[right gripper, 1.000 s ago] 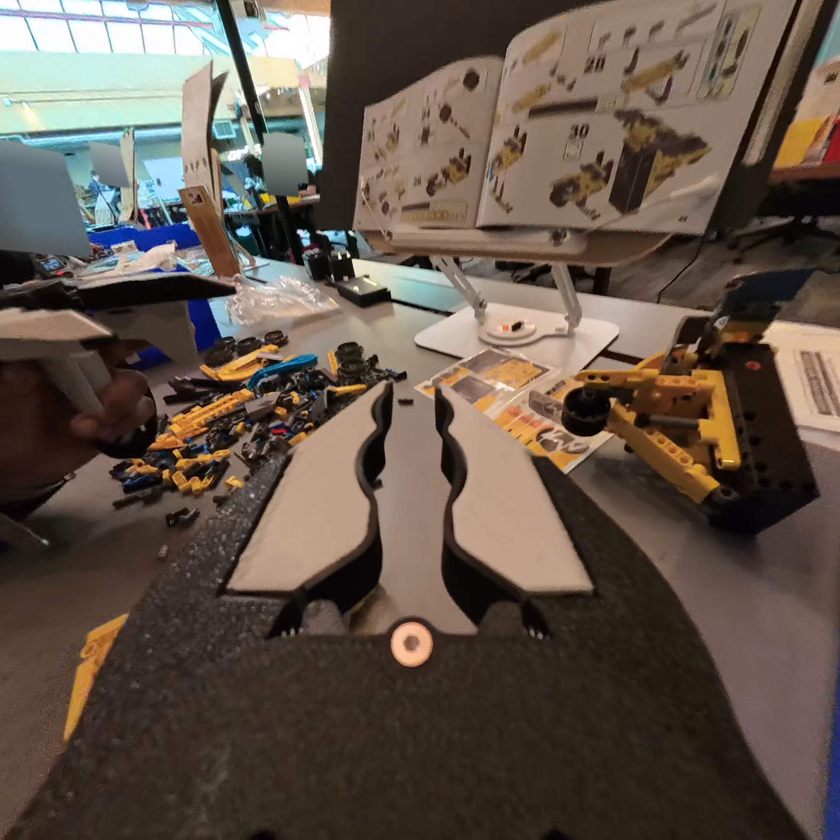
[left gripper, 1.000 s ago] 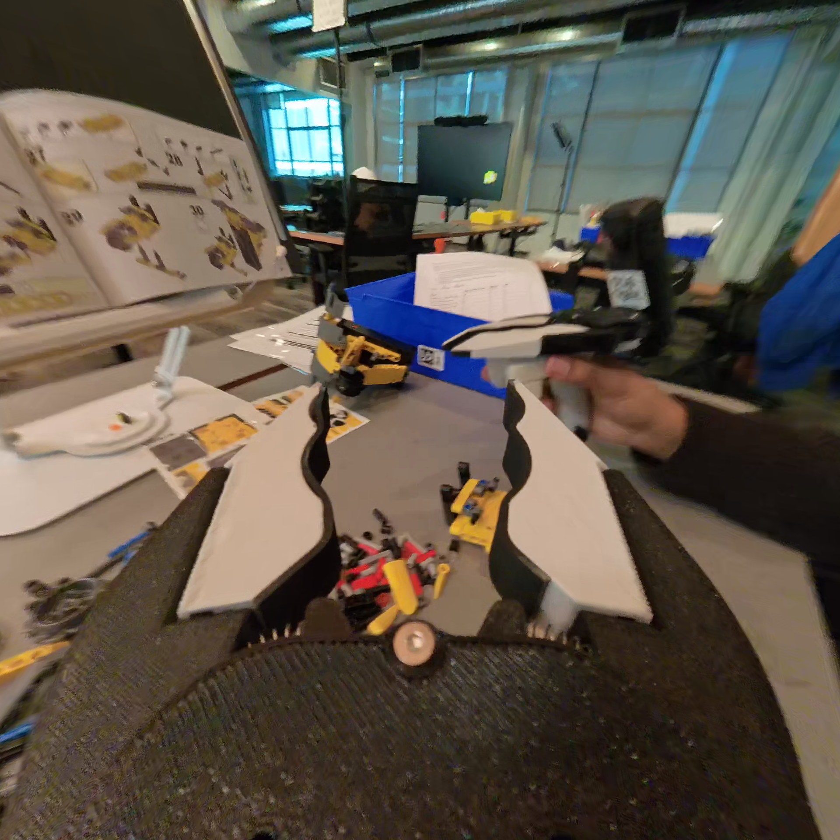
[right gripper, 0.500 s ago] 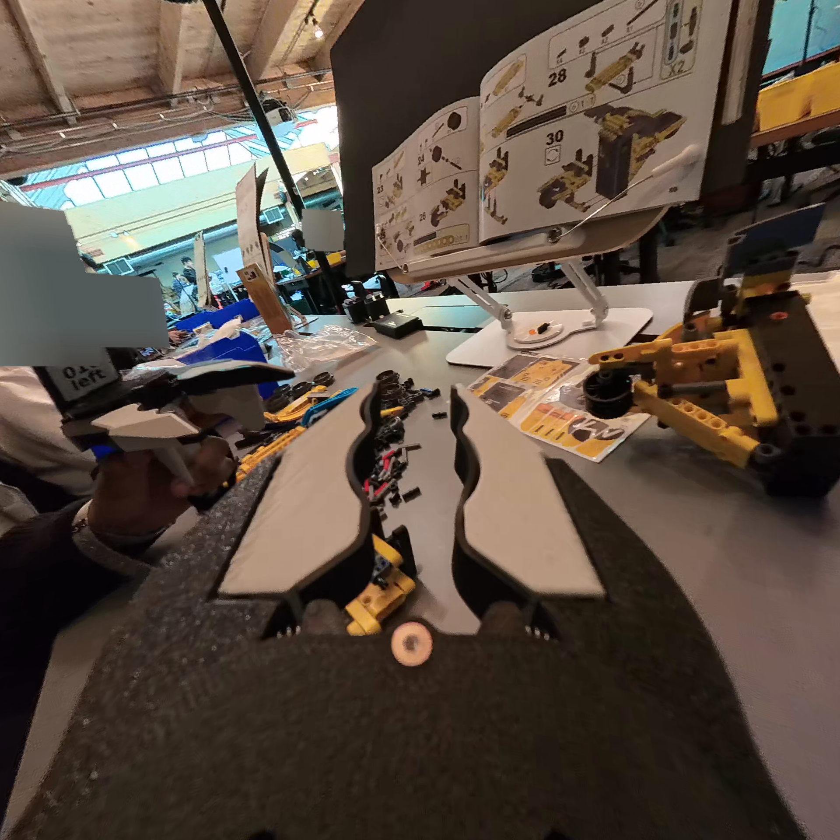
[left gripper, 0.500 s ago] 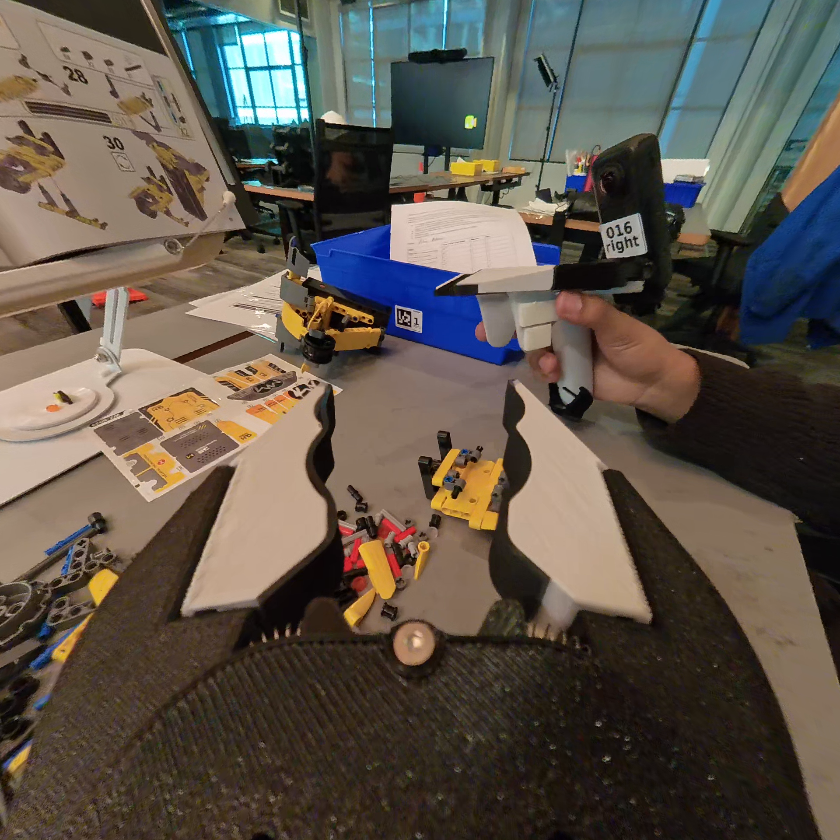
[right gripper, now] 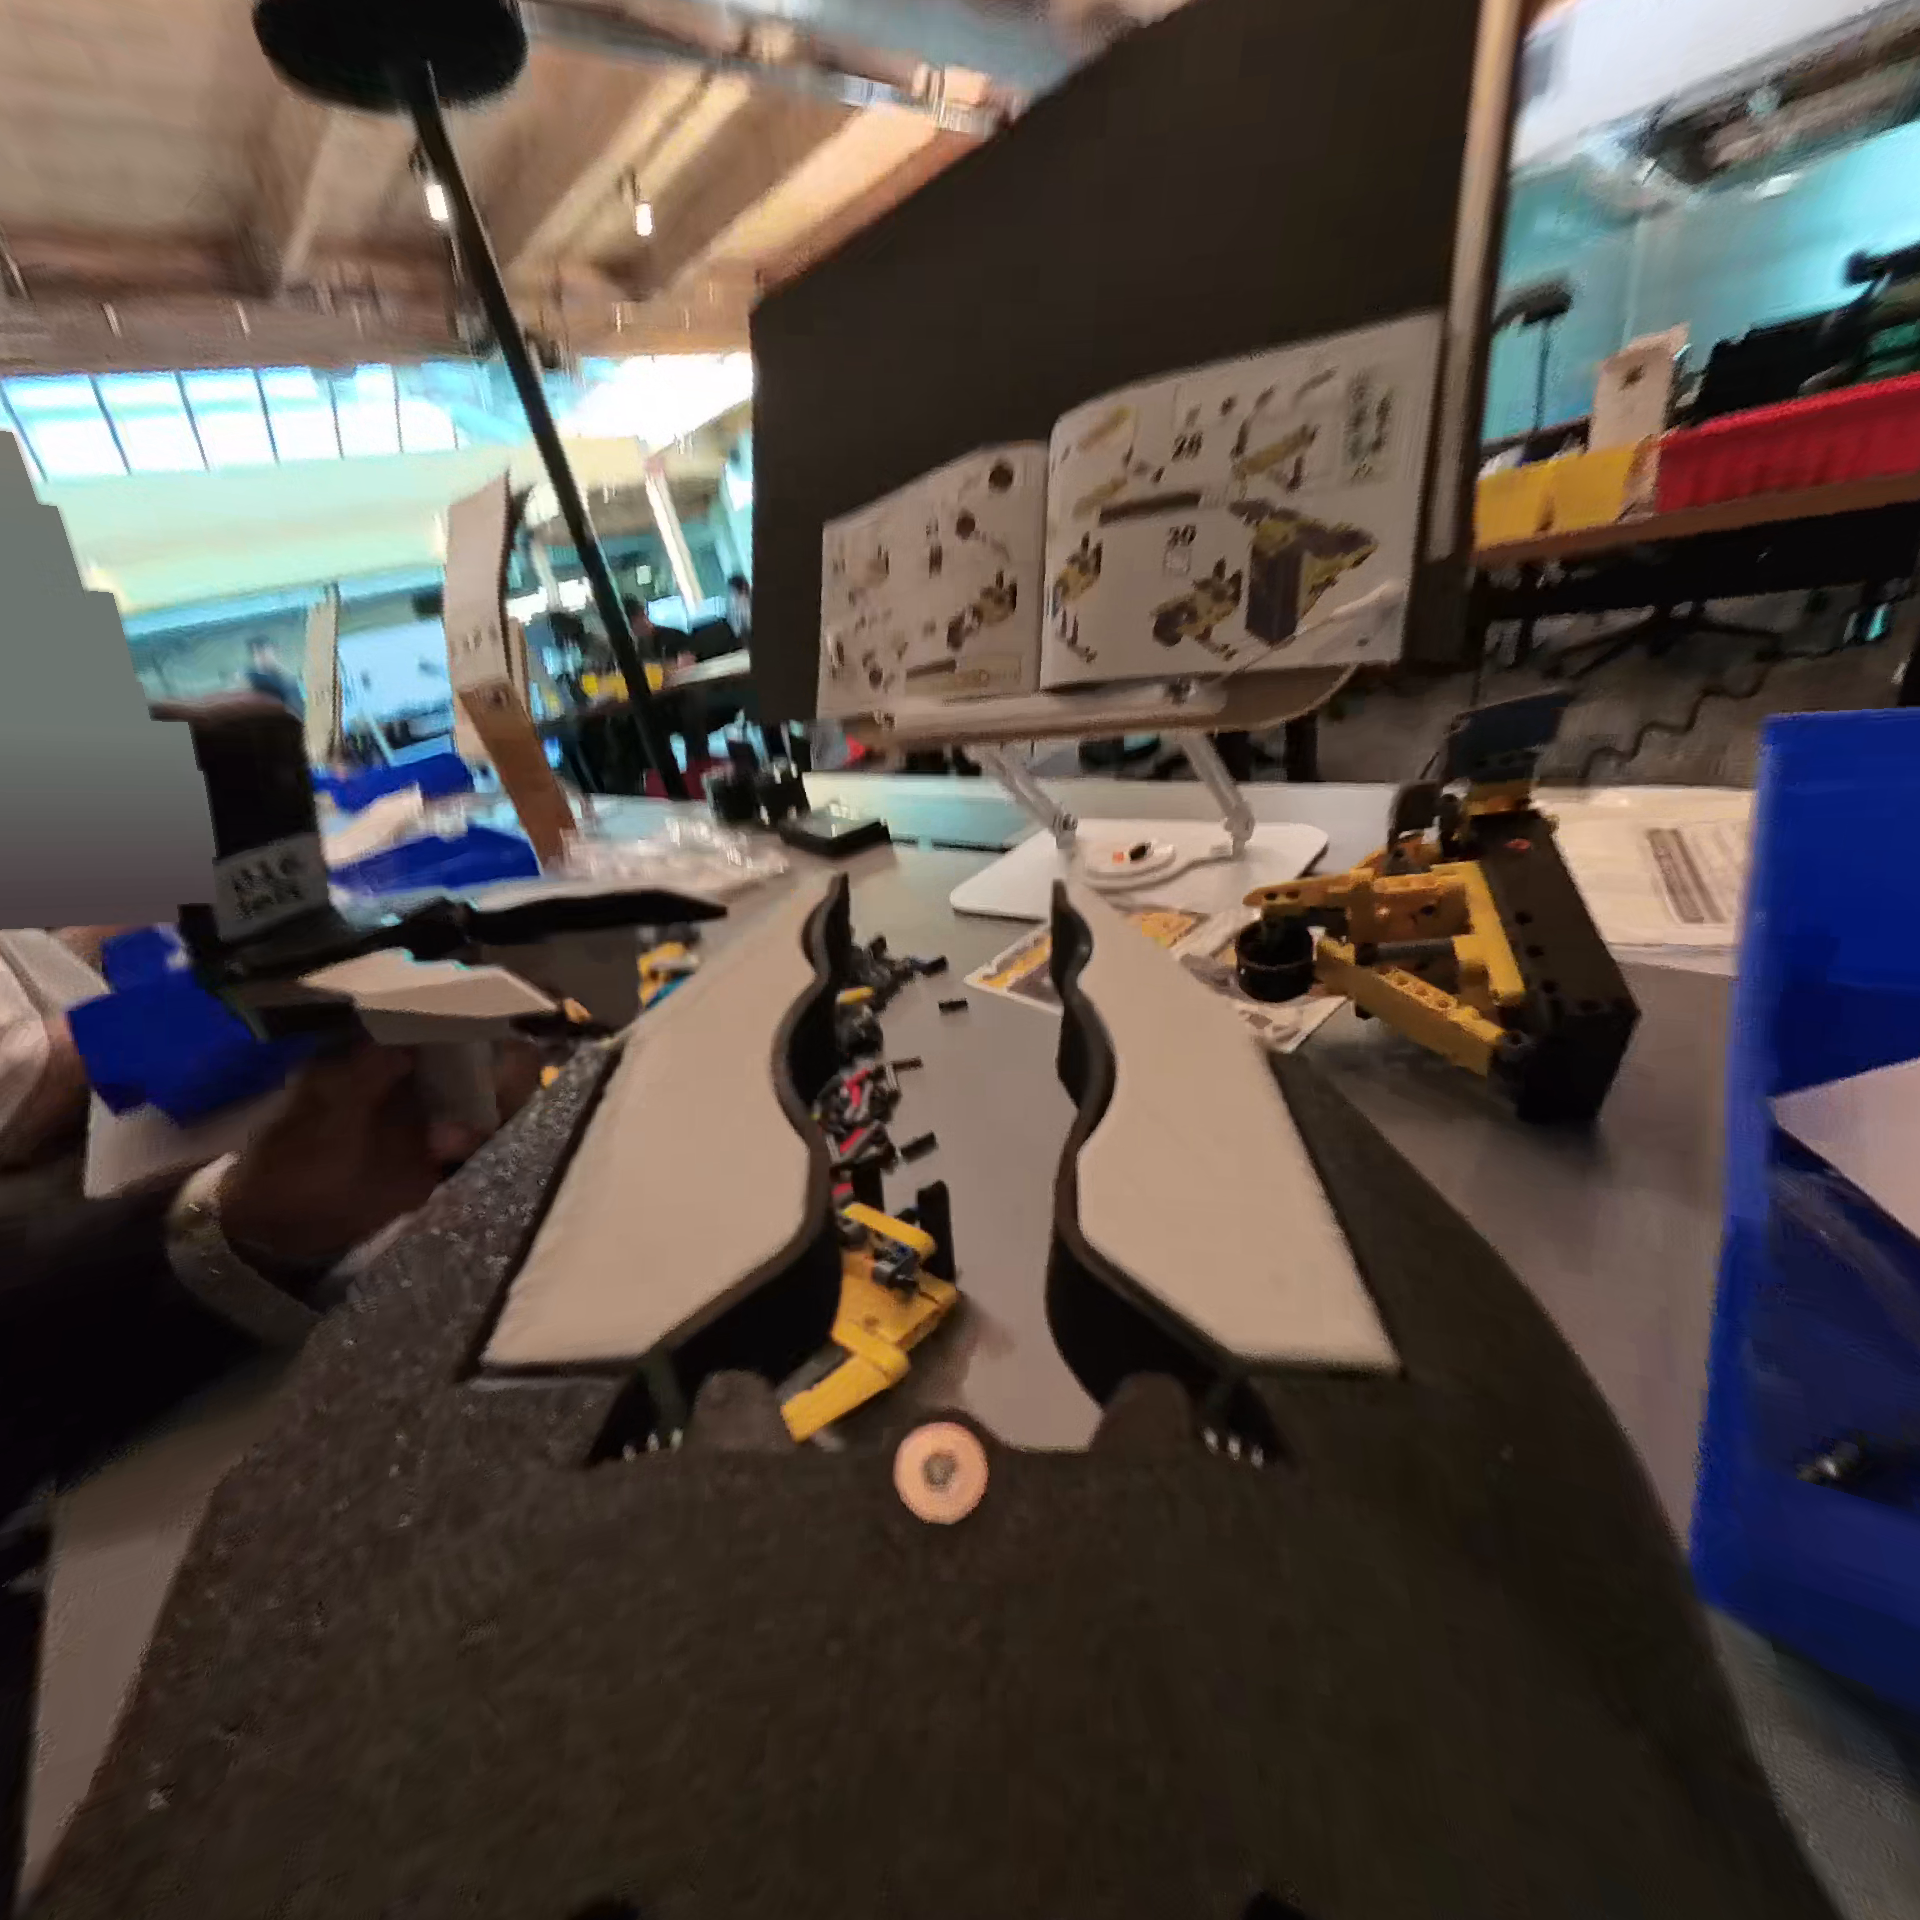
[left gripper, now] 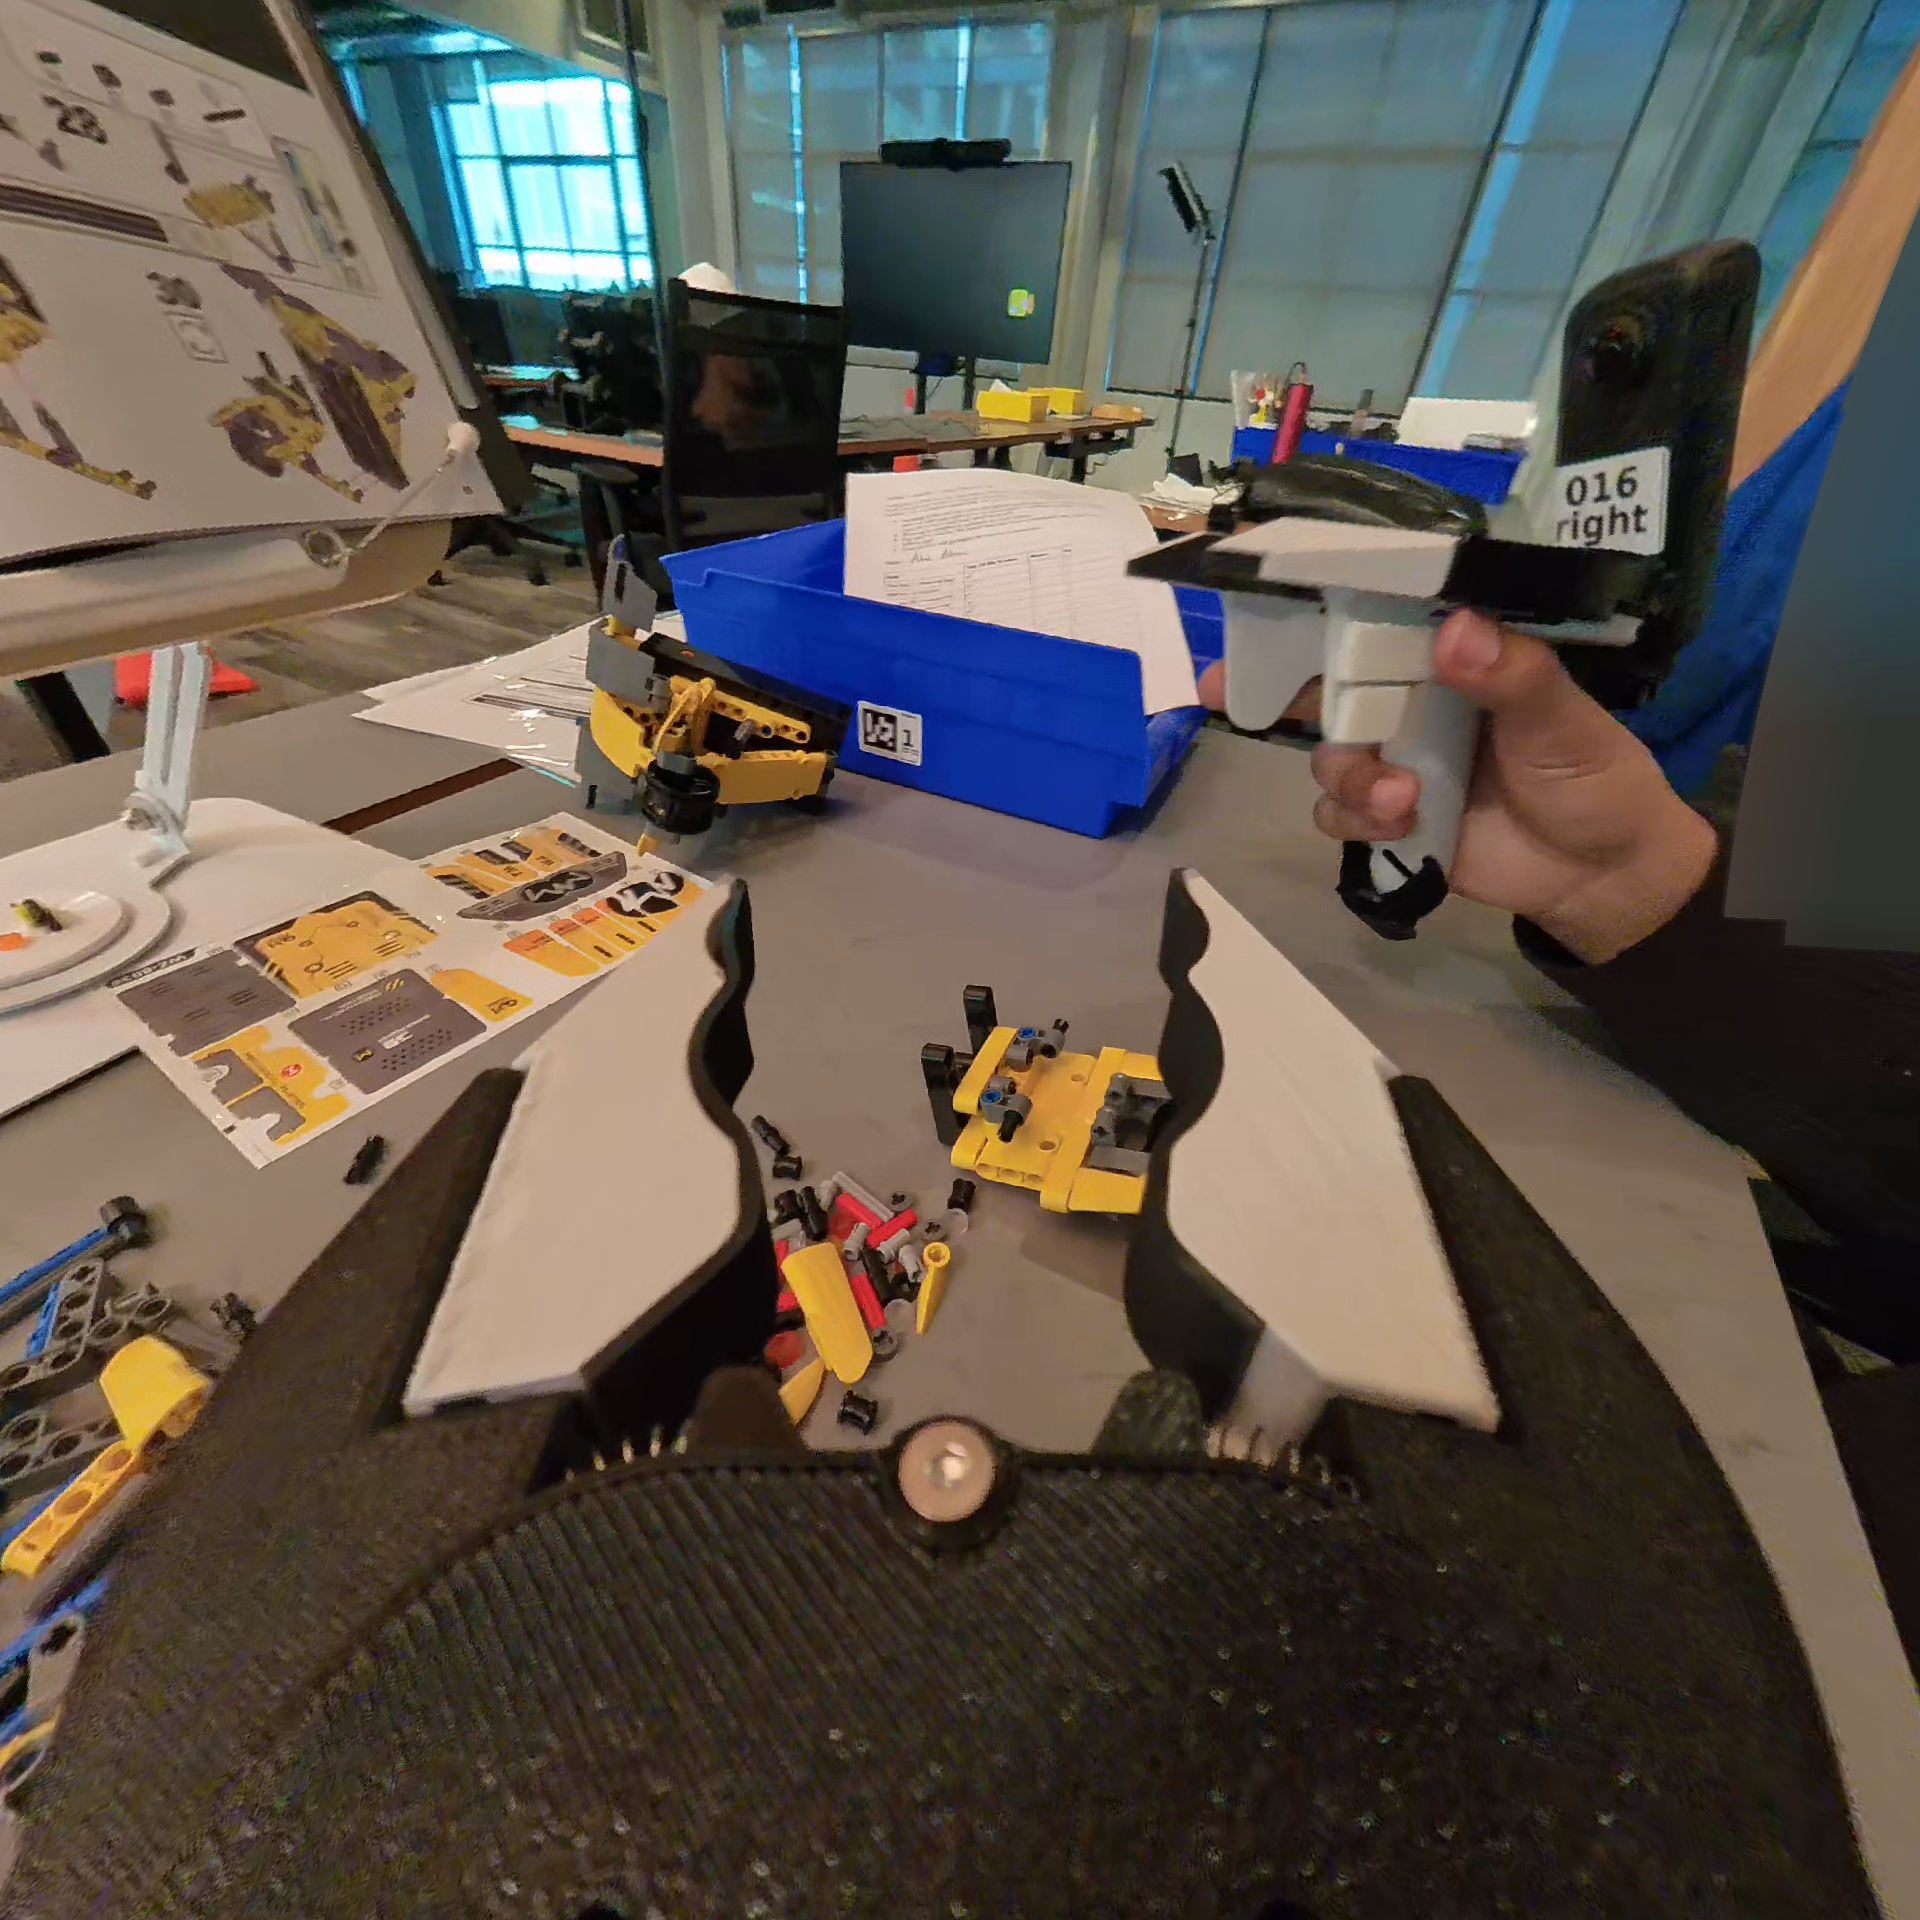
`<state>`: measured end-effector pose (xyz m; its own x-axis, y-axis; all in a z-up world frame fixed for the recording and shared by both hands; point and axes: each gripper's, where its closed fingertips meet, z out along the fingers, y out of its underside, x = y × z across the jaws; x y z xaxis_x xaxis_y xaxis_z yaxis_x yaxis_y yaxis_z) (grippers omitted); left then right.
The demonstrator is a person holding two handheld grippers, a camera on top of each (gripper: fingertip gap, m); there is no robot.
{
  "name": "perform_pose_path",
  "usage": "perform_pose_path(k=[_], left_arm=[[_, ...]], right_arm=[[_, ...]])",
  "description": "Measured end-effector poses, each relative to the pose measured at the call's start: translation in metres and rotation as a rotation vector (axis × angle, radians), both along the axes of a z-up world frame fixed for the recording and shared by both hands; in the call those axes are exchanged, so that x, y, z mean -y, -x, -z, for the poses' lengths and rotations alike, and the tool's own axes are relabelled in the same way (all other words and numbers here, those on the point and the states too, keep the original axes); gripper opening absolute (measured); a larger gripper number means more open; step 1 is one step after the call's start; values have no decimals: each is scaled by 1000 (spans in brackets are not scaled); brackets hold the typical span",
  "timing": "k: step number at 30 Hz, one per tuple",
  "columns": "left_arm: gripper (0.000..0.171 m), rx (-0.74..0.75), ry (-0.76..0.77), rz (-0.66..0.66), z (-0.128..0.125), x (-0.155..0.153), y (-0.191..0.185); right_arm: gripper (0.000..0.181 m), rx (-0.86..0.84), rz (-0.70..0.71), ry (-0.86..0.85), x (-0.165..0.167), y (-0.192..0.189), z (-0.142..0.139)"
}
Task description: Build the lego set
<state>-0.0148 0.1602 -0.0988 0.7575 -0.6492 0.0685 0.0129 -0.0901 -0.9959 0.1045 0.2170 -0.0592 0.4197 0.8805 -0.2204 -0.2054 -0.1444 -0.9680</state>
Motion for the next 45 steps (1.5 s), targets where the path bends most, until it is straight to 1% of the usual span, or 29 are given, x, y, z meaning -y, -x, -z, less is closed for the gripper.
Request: perform_pose_path(k=[1,2,4,6,8,9,11,12,14,15,18,20,23,25,26,27,28,29,30,31,33,34,35,37,38,40,42,44,45], left_arm=[[81,-6,-5,24,-1,3,-4],[83,-18,-17,45,-3,5,-8],[85,-63,-45,53,-5,8,-16],[85,-113,-78,37,-6,7,-23],[85,-142,-101,0,-10,4,-29],[85,-149,-106,-9,-14,2,-34],[84,-154,-122,-7,-24,0,-46],[83,-155,-119,-3,-28,0,-52],[81,-142,-93,29,-37,2,-67],[81,-139,-55,38,-40,3,-73],[84,-139,125,62,-40,11,-87],[88,-144,187,94,-38,25,-94],[93,-107,180,123,-34,45,-98],[100,-50,137,138,-31,65,-101],[98,-42,90,122,-29,75,-100],[92,-45,16,83,-28,82,-95],[86,-45,-39,15,-29,83,-88],[86,-33,-35,-30,-27,85,-84],[86,-21,7,-12,-24,90,-85],[89,-24,81,19,-18,95,-86],[99,-91,221,51,-5,102,-77],[102,-134,242,52,0,102,-67],[102,-175,225,49,2,101,-56],[100,-213,135,25,5,90,-35],[99,-209,122,8,8,81,-25],[99,-168,193,19,19,68,-13],[98,-88,244,79,18,59,-10],[98,-33,263,138,13,51,-6],[98,-28,263,154,10,45,-2]], right_arm=[[38,-52,21,-12,6,-12,-4],[35,-111,51,-42,11,-24,-10],[27,-310,125,-136,20,-55,-30],[27,-471,151,-222,27,-81,-51],[27,-485,161,-213,25,-88,-52],[30,-453,169,-174,18,-85,-45],[42,-418,180,-43,7,-84,-31],[41,-442,171,-31,8,-88,-32],[34,-497,231,-50,6,-103,-38],[34,-505,235,-51,6,-104,-39],[36,-478,186,4,0,-87,-32],[42,-402,152,63,-9,-73,-21],[45,-371,70,129,0,-69,-5],[45,-354,67,142,14,-80,8],[44,-379,80,121,19,-89,7],[40,-415,111,77,20,-99,0],[38,-432,148,40,17,-107,-5],[38,-416,175,30,13,-108,-4],[39,-386,199,43,9,-107,2],[41,-355,211,69,7,-104,9],[46,-322,192,107,11,-96,19],[45,-314,177,101,16,-92,19],[45,-293,162,82,21,-88,18],[42,-207,162,51,27,-79,22],[43,-145,173,51,27,-75,27],[43,-22,192,69,25,-67,38],[44,35,181,85,22,-57,41],[44,77,110,109,20,-38,42],[44,113,46,127,22,-24,46]])
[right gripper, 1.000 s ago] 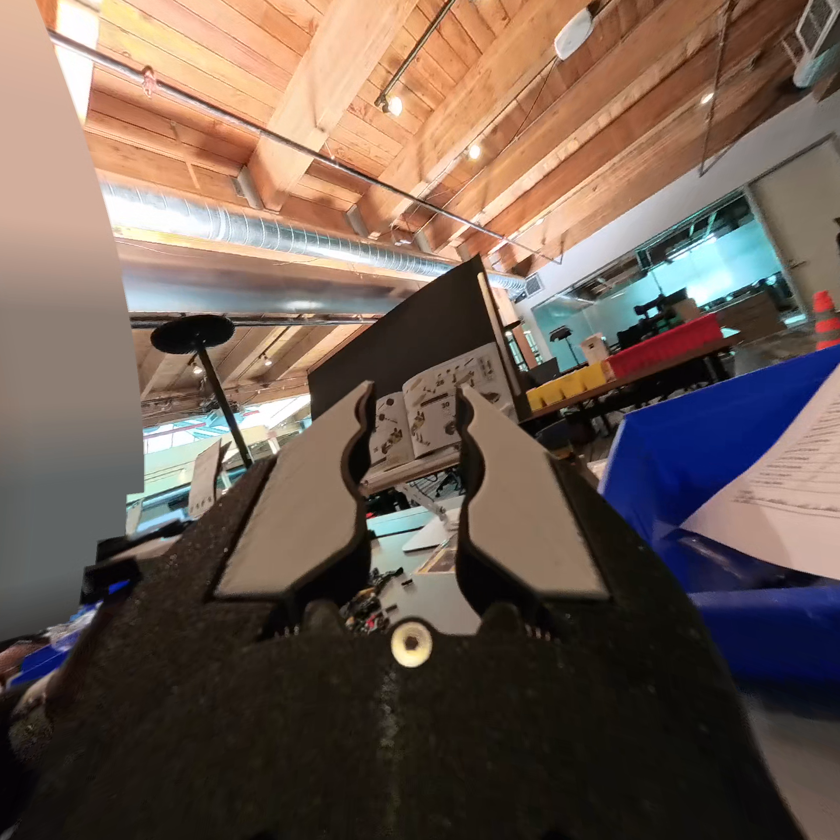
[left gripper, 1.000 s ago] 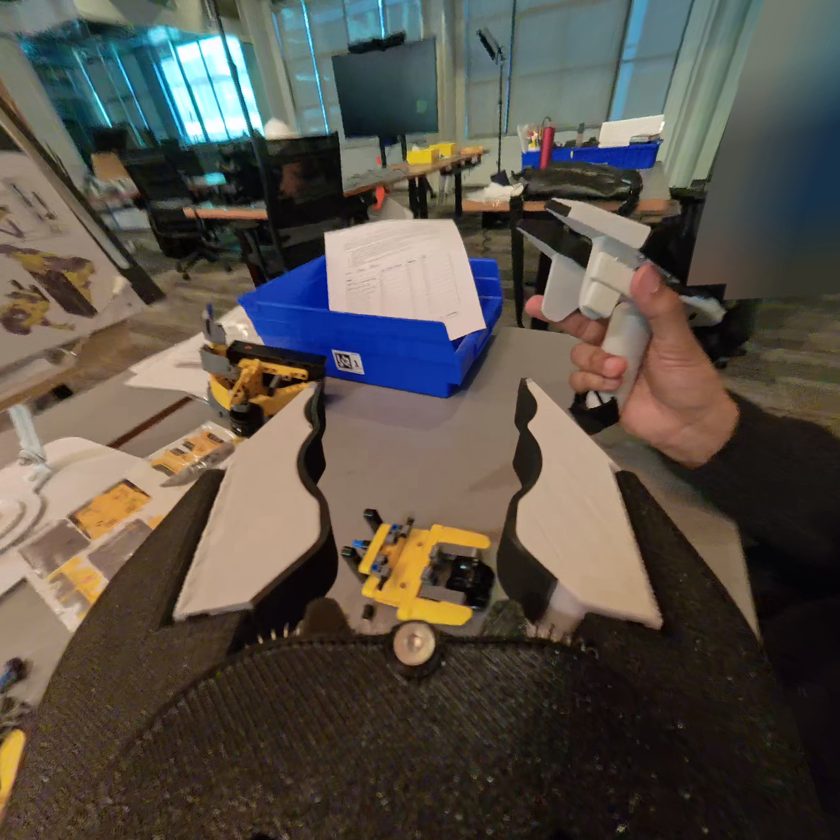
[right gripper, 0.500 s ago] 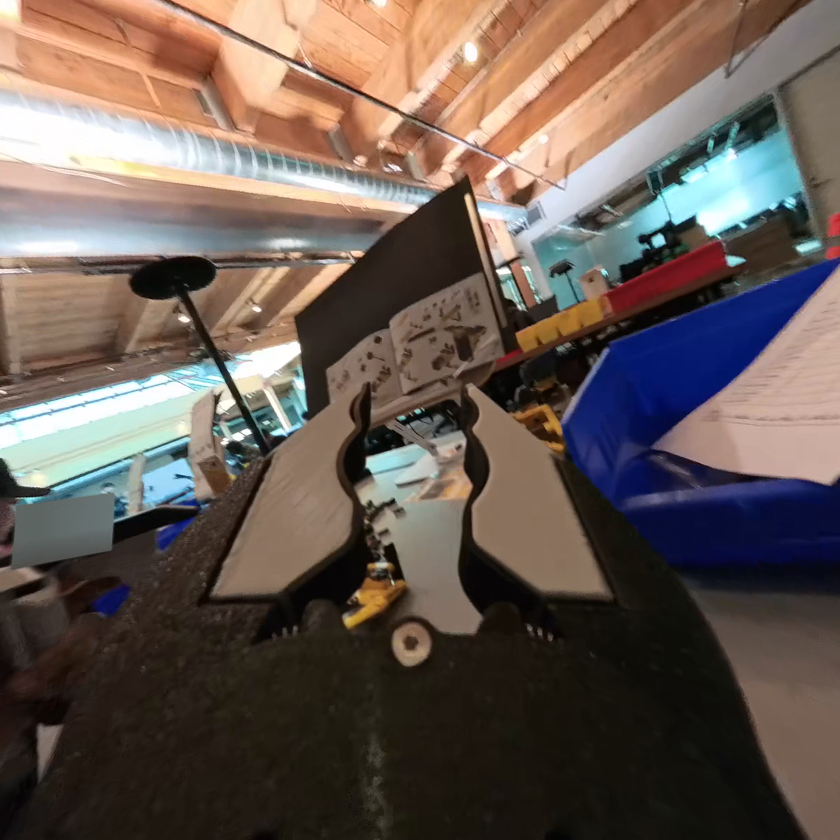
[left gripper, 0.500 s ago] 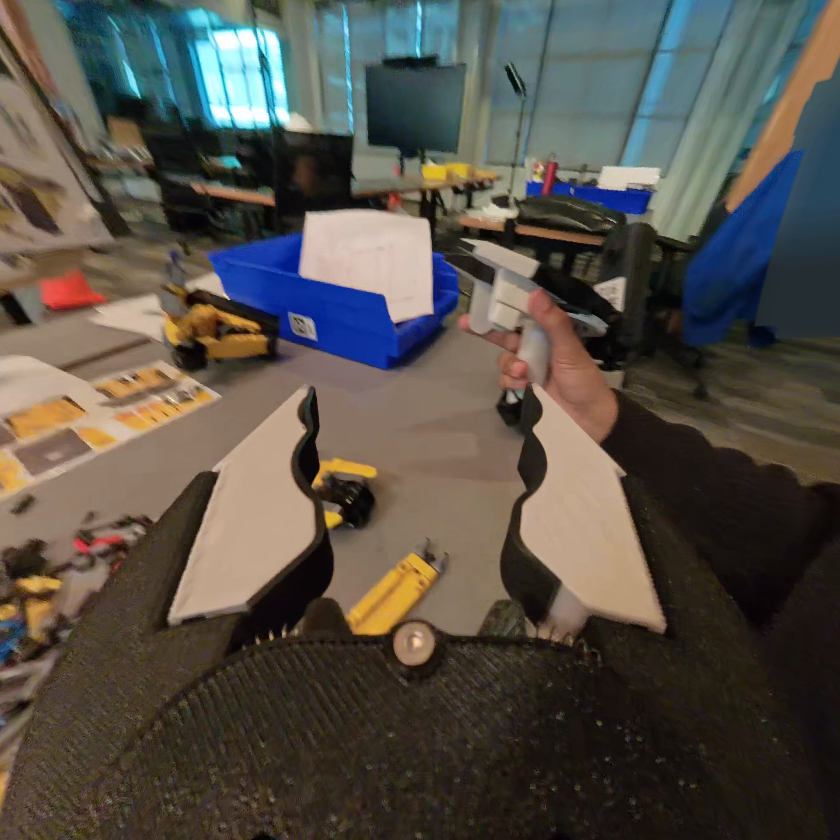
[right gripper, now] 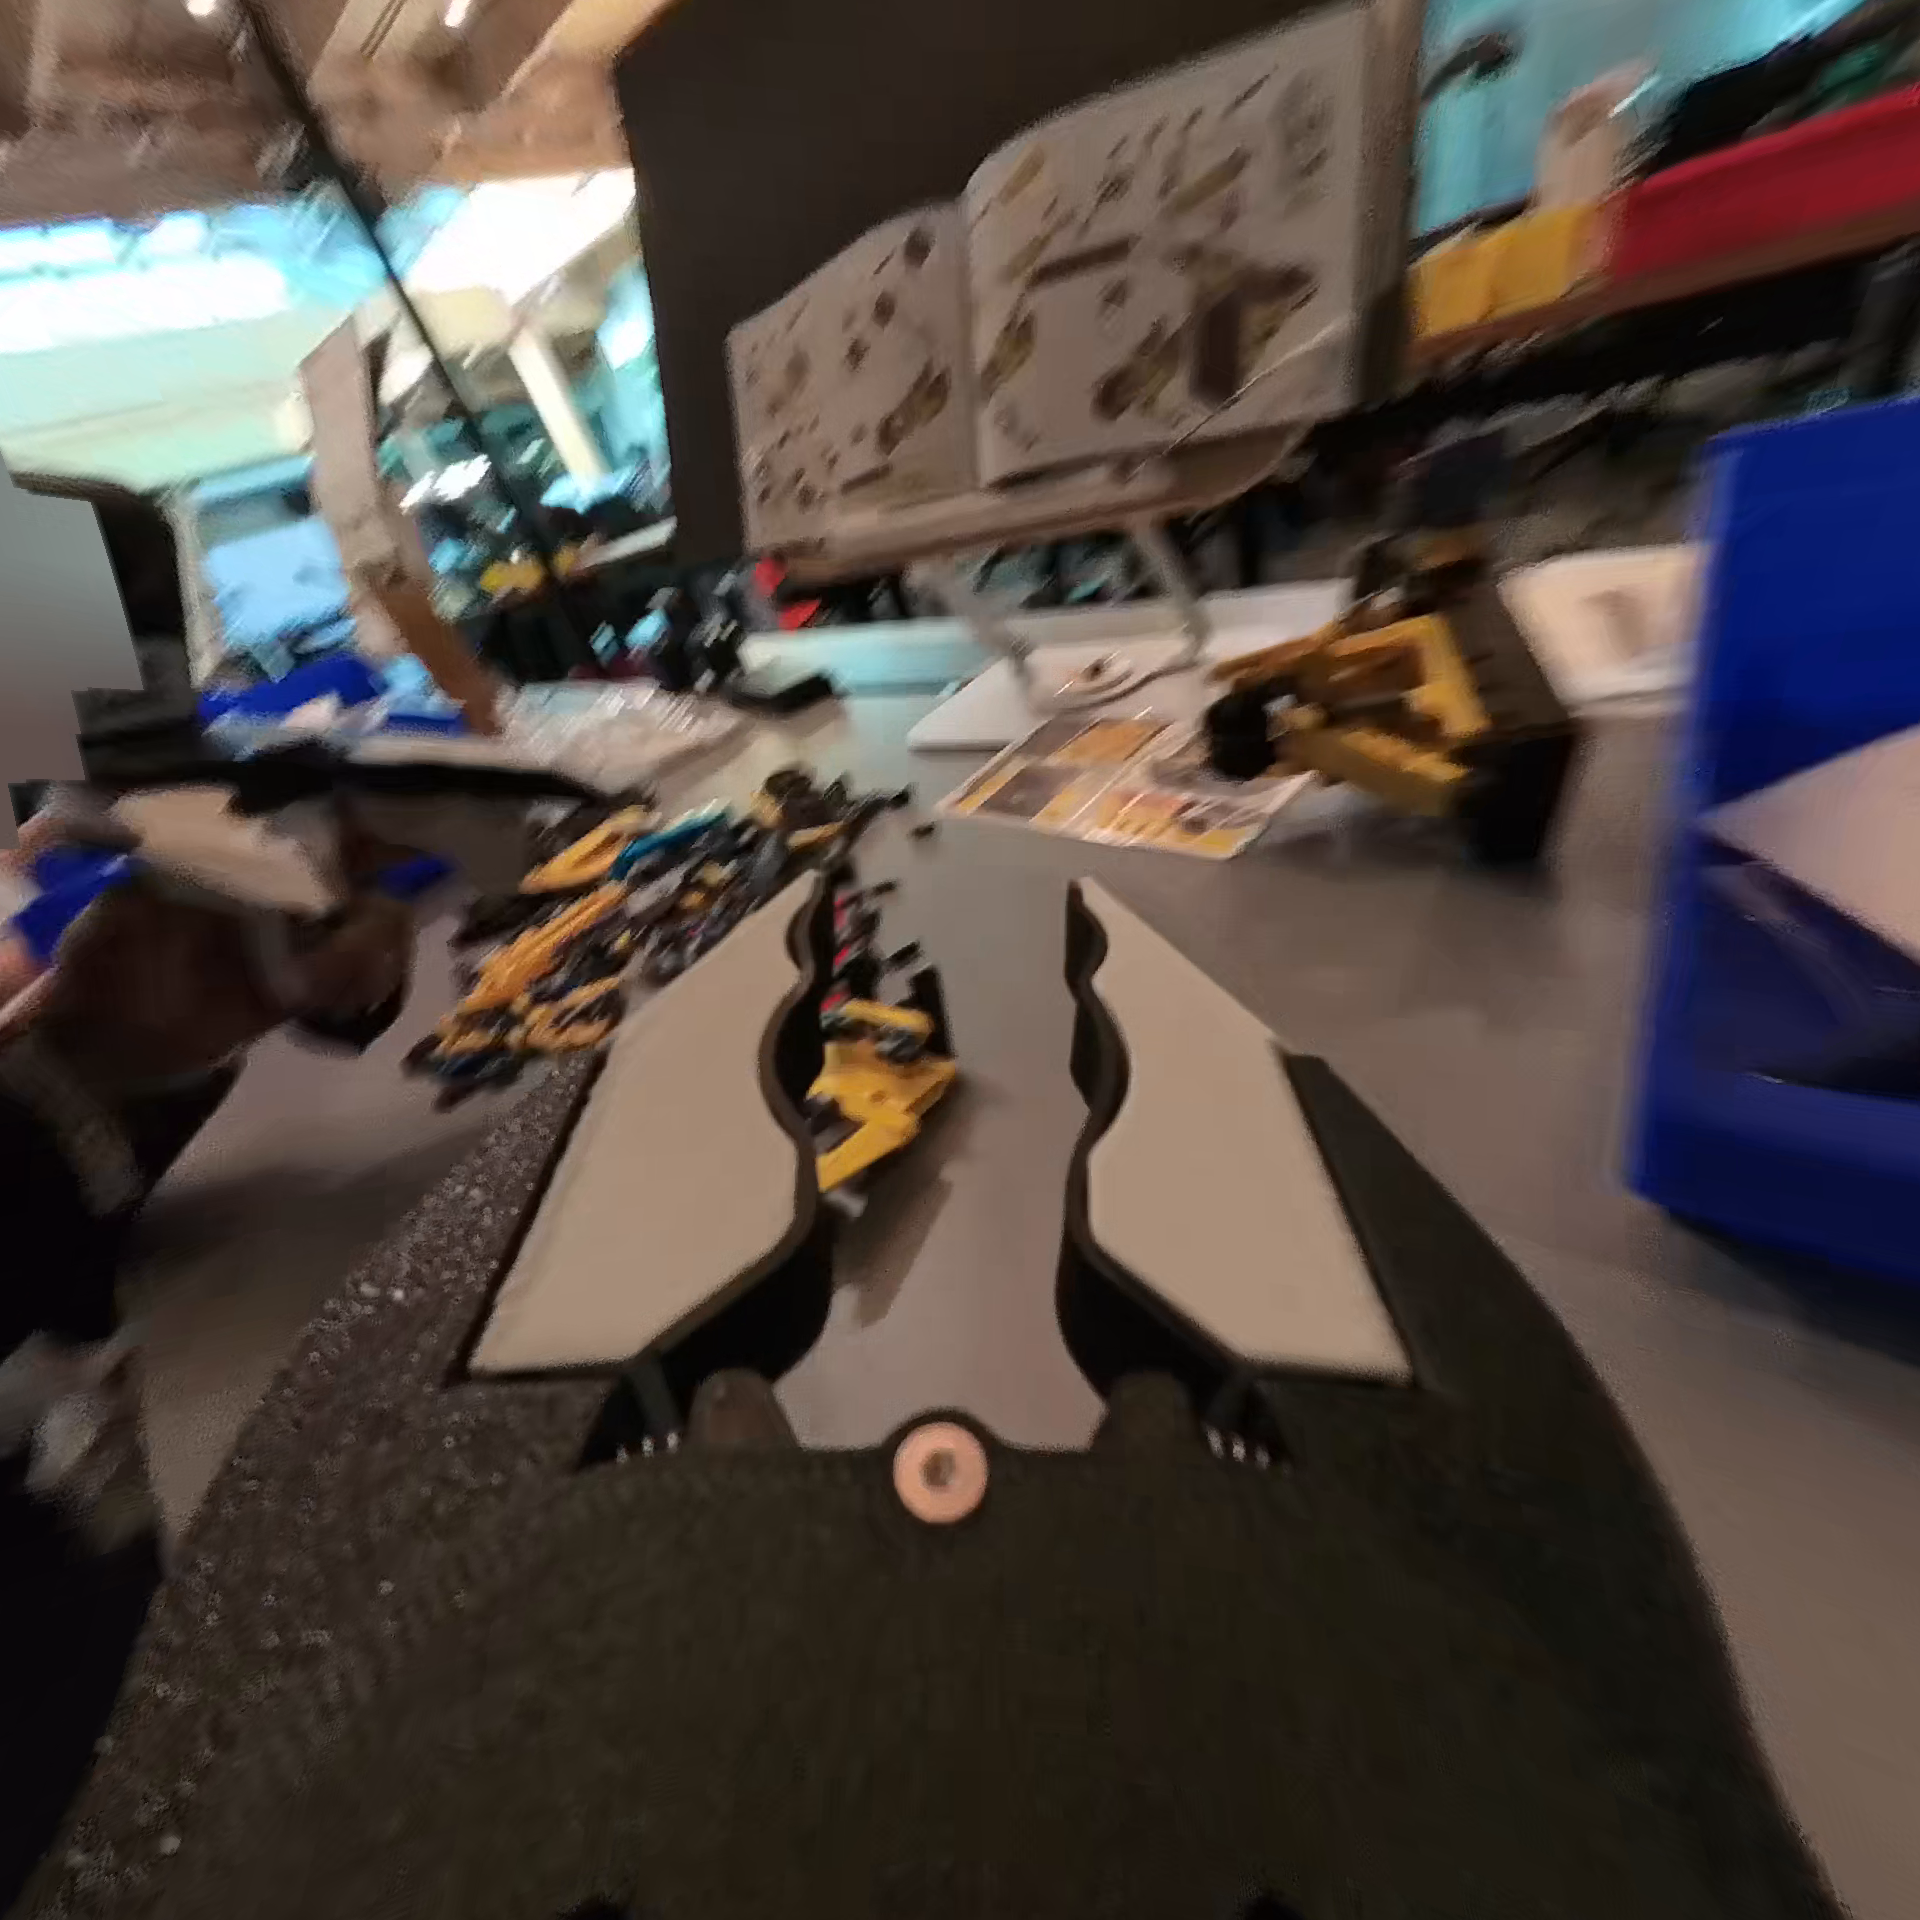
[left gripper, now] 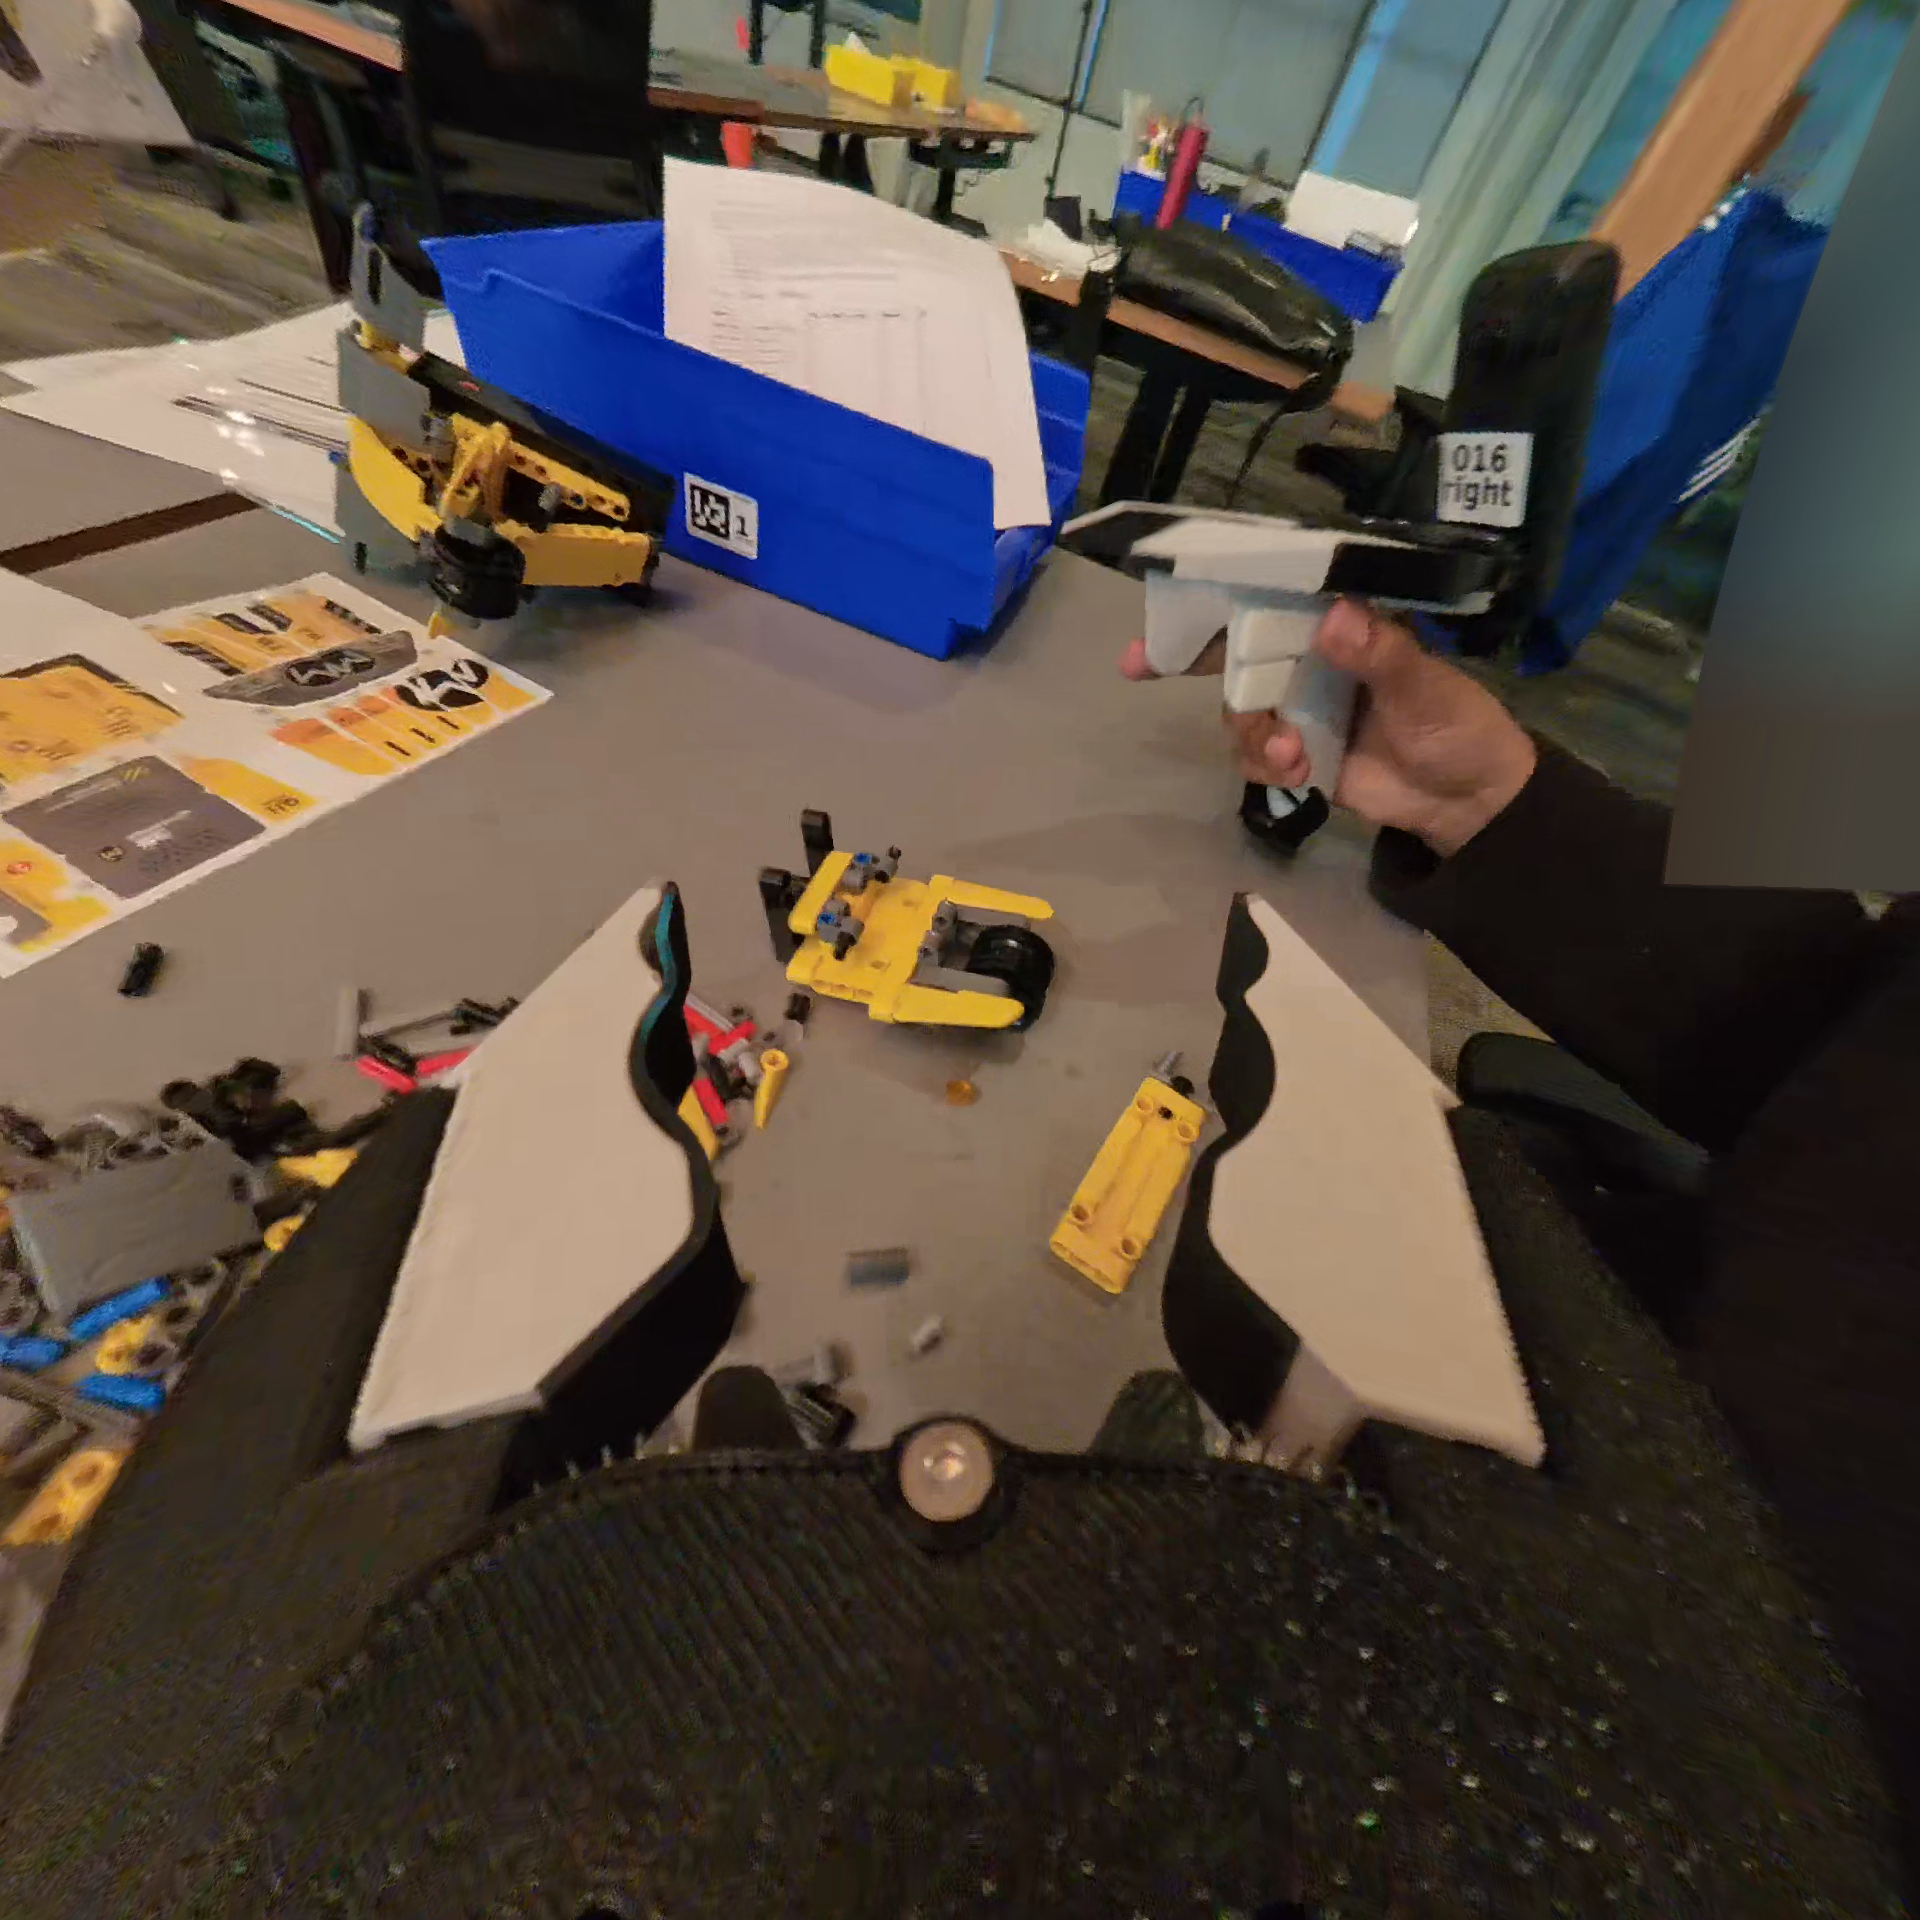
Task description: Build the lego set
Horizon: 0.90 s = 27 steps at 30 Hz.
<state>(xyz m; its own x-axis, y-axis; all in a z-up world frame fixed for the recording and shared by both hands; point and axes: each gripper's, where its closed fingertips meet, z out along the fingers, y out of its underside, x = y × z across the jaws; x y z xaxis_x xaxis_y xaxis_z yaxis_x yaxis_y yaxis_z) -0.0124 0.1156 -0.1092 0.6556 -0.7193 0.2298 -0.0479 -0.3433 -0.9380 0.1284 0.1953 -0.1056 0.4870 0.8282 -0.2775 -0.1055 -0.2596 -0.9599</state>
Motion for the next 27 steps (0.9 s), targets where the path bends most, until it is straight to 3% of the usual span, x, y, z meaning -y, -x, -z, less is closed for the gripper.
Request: perform_pose_path(k=[4,9,12,16,19,23,27], left_arm=[[98,-50,-44,-18,-1,-31,17],[85,-43,-95,62,3,-19,8],[84,-40,-139,21,5,-13,10],[84,-54,-145,2,7,-19,15],[85,15,-112,11,6,-21,16],[90,107,-30,30,-11,-38,8],[88,-6,-46,101,-15,-54,-12]], right_arm=[[48,201,-268,161,18,48,40],[55,121,-239,97,3,57,33],[55,100,-242,91,-6,59,32],[56,15,-275,189,-15,61,31],[56,27,-312,212,-15,63,34],[56,244,-390,75,-16,76,38],[55,296,-419,-132,-30,93,27]])
